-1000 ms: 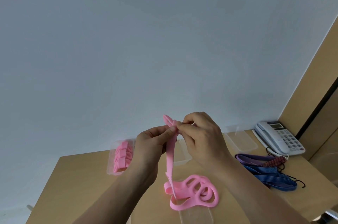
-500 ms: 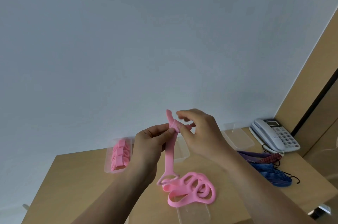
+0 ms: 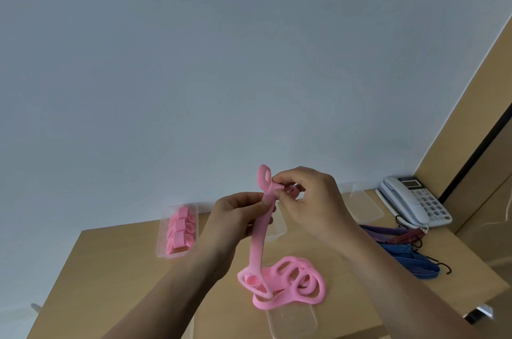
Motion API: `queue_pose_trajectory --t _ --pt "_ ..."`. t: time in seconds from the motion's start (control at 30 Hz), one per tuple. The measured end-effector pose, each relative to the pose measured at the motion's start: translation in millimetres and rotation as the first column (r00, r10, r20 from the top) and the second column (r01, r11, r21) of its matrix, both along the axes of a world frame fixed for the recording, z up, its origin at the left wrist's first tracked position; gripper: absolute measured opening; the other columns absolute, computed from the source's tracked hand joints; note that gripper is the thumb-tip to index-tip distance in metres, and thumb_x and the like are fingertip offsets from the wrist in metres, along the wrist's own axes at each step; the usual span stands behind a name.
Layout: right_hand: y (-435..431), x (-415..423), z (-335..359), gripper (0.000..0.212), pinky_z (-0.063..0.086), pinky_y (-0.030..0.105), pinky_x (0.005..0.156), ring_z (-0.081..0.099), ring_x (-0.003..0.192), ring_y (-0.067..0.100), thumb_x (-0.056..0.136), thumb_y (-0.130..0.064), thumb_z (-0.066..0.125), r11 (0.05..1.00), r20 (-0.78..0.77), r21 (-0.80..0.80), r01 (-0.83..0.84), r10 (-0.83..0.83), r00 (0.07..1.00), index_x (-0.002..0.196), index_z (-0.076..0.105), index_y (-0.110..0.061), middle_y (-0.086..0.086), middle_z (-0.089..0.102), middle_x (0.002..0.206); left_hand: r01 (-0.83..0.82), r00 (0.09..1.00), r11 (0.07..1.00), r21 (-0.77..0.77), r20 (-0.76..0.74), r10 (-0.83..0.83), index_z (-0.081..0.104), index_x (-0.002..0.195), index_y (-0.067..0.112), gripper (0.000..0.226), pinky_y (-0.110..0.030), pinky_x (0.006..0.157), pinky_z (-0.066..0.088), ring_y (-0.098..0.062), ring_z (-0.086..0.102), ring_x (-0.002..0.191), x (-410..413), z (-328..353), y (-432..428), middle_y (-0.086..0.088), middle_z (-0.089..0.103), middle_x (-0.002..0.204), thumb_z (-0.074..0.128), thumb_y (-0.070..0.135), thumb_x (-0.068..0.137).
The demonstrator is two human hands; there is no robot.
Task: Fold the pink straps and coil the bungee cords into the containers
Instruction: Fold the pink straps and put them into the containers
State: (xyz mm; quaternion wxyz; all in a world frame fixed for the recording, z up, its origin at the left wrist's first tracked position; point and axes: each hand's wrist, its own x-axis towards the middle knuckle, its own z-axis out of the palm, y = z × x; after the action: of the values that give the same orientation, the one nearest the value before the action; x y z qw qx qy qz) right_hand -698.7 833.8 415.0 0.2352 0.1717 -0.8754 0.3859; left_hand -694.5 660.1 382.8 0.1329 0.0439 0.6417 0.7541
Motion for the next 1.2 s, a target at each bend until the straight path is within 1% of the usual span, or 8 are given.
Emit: queue_pose_trajectory --t 0.2,0.33,0.47,0.73,0.87,0.93,1.03,1.2 --pt "0.5 -0.7 -4.8 0.019 0.049 0.012 0.068 0.063 0.077 0.008 0.082 -0.005 0.078 0.997 -0.04 -0.001 -0.074 0.074 0.996 0.094 0.078 -0.02 -0.011 0.071 0.087 -0.041 0.997 0.999 0.007 -0.069 0.041 0.08 0.106 0.026 0.014 -0.044 0.09 0.056 -0.019 0.069 0.089 -2.9 -2.0 3.9 -0.015 0.077 0.105 0.072 0.02 0.096" --pt "2.6 -0.8 -6.3 0.039 0.054 0.014 0.069 0.07 0.081 0.003 0.074 -0.021 0.087 0.972 0.187 -0.217 0.091 -0.05 0.981 0.109 0.072 -0.029 -0.012 0.073 0.089 -0.081 0.994 0.996 0.029 -0.07 0.083 0.081 0.103 0.026 0.015 -0.038 0.084 0.058 -0.02 0.07 0.087 -4.3 -2.2 3.4 -0.018 0.077 0.102 0.068 0.02 0.098" --pt "3.4 -1.6 -2.5 0.034 0.055 0.021 0.059 0.069 0.063 0.012 0.079 -0.014 0.083 0.926 0.296 -0.373 0.059 0.058 0.953 0.107 0.068 -0.027 0.0 0.074 0.076 -0.115 0.992 0.993 0.026 -0.053 0.116 0.082 0.1 0.027 0.015 -0.041 0.087 0.06 -0.021 0.071 0.085 -6.1 -3.8 4.9 -0.016 0.078 0.098 0.069 0.021 0.098" --pt "15.2 -3.8 3.9 0.029 0.051 0.02 0.061 0.068 0.056 0.013 0.082 -0.014 0.078 0.971 0.364 -0.23 0.065 0.023 0.931 0.105 0.068 -0.029 -0.006 0.072 0.073 -0.152 0.987 0.988 0.01 -0.045 0.153 0.08 0.101 0.025 0.011 -0.037 0.08 0.059 -0.02 0.07 0.082 -5.6 -3.0 4.8 -0.017 0.076 0.097 0.069 0.025 0.098" --pt "12.1 -5.4 0.7 0.029 0.053 0.022 0.078 0.065 0.09 0.002 0.081 -0.033 0.08 0.997 0.263 -0.051 0.053 -0.037 0.964 0.11 0.072 -0.033 -0.016 0.066 0.099 -0.159 0.986 0.987 0.013 -0.057 0.159 0.079 0.099 0.023 0.009 -0.034 0.077 0.059 -0.02 0.071 0.081 -3.4 -3.4 9.4 -0.014 0.078 0.093 0.071 0.025 0.097" --pt "10.3 -6.7 2.1 0.025 0.052 0.021 0.079 0.063 0.096 0.002 0.085 -0.035 0.076 1.0 0.242 -0.014 0.02 -0.016 0.97 0.109 0.074 -0.034 -0.018 0.063 0.105 -0.161 0.984 0.987 0.008 -0.072 0.161 0.079 0.101 0.022 0.009 -0.037 0.079 0.059 -0.021 0.071 0.081 -2.7 -3.7 11.3 -0.013 0.079 0.092 0.071 0.023 0.097" --pt "6.1 -7.8 2.5 0.009 0.046 0.011 0.068 0.066 0.084 0.003 0.086 -0.026 0.072 0.997 0.251 -0.044 -0.058 0.067 0.966 0.092 0.078 -0.029 -0.016 0.073 0.087 -0.165 0.982 0.986 0.007 -0.089 0.165 0.079 0.102 0.022 0.009 -0.046 0.085 0.058 -0.023 0.07 0.082 -1.6 -4.2 13.8 -0.014 0.079 0.092 0.072 0.022 0.096" --pt "5.8 -6.6 -0.3 0.01 0.043 0.007 0.062 0.064 0.068 0.001 0.081 -0.019 0.075 0.993 0.195 -0.12 -0.003 0.027 0.98 0.079 0.077 -0.029 -0.022 0.07 0.075 -0.098 0.995 0.995 0.013 0.003 0.098 0.073 0.115 0.012 0.023 -0.043 0.089 0.06 -0.023 0.073 0.091 -1.8 -7.2 10.0 -0.015 0.079 0.099 0.075 0.015 0.092"
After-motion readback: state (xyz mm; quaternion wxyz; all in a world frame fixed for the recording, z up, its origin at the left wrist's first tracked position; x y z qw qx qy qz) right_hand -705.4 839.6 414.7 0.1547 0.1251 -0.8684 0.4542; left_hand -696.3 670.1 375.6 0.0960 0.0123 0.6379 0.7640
